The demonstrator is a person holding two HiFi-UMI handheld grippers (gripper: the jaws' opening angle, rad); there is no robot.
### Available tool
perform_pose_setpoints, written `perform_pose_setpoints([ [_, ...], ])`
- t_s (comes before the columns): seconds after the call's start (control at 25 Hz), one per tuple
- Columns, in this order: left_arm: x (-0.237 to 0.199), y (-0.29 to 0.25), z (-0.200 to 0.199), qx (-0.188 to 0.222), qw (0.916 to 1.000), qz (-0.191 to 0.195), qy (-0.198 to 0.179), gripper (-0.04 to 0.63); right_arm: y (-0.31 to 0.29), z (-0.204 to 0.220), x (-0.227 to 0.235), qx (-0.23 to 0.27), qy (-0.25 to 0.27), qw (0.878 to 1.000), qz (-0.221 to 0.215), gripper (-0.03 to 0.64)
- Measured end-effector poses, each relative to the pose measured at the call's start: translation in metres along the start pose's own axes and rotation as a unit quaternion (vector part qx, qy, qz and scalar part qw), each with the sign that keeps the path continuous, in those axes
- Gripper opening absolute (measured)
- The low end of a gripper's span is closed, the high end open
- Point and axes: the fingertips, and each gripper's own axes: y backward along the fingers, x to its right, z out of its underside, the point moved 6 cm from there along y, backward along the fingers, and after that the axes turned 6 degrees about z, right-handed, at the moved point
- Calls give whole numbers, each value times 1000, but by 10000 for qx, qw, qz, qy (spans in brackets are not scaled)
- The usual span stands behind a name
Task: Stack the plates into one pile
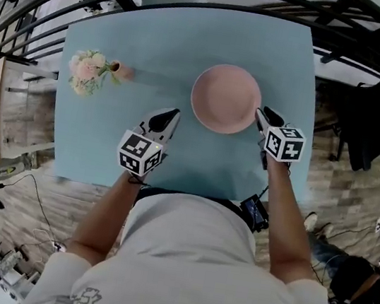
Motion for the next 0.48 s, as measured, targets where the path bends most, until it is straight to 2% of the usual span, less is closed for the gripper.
perform_pose_setpoints([
  [0.2,25,18,-11,233,9996,-68,-146,5,40,-9,-30,593,668,9958,-182,93],
  [0.48,69,50,-15,575,9980,-174,-169,5,94,4,-62,1042,1168,9867,-432,55],
])
